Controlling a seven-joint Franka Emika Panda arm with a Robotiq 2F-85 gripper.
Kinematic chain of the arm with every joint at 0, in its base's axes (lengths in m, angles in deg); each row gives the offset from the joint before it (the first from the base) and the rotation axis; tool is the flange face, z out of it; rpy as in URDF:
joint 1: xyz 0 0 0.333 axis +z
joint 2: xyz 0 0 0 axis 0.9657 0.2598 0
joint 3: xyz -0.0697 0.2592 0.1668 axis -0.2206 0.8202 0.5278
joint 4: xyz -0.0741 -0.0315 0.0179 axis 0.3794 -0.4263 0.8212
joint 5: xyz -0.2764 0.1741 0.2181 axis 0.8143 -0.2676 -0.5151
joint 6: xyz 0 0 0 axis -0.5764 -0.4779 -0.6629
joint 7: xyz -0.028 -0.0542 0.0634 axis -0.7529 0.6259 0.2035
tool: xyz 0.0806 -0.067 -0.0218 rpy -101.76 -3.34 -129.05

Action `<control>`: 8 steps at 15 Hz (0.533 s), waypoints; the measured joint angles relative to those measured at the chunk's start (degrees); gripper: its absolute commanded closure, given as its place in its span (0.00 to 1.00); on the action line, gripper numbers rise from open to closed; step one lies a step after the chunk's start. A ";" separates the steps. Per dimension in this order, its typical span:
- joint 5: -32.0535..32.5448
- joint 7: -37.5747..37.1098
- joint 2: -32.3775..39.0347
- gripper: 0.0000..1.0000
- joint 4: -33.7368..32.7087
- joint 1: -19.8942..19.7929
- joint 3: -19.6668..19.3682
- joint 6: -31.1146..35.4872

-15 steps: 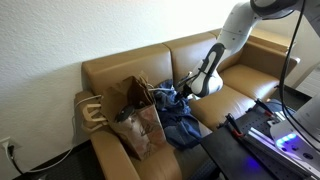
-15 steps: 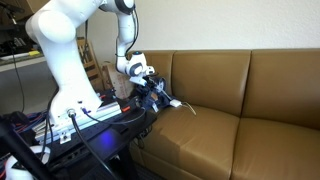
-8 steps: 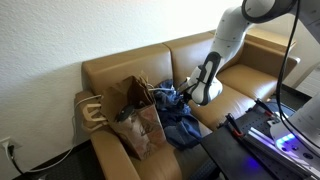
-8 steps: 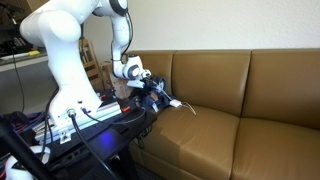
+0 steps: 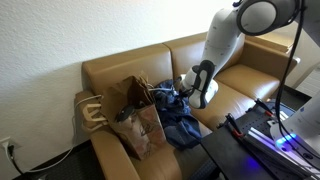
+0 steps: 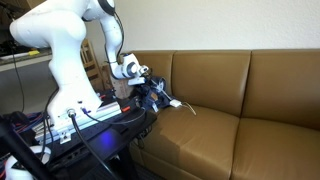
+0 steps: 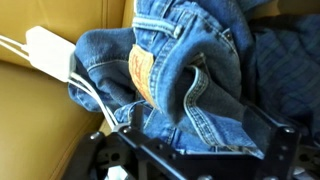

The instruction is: Place the blue jeans inside the brown bag on the sofa

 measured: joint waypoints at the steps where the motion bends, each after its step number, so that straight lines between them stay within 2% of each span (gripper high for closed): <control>1: -1.21 -0.01 0.04 0.00 -0.43 2.76 -1.60 -0.02; 3: -3.11 -0.03 0.07 0.00 -0.93 7.14 -3.88 -0.06; 4: -3.68 -0.06 0.10 0.20 -0.97 8.71 -4.62 -0.08; 8: -4.37 -0.48 0.62 0.47 -0.90 11.14 -5.31 -0.18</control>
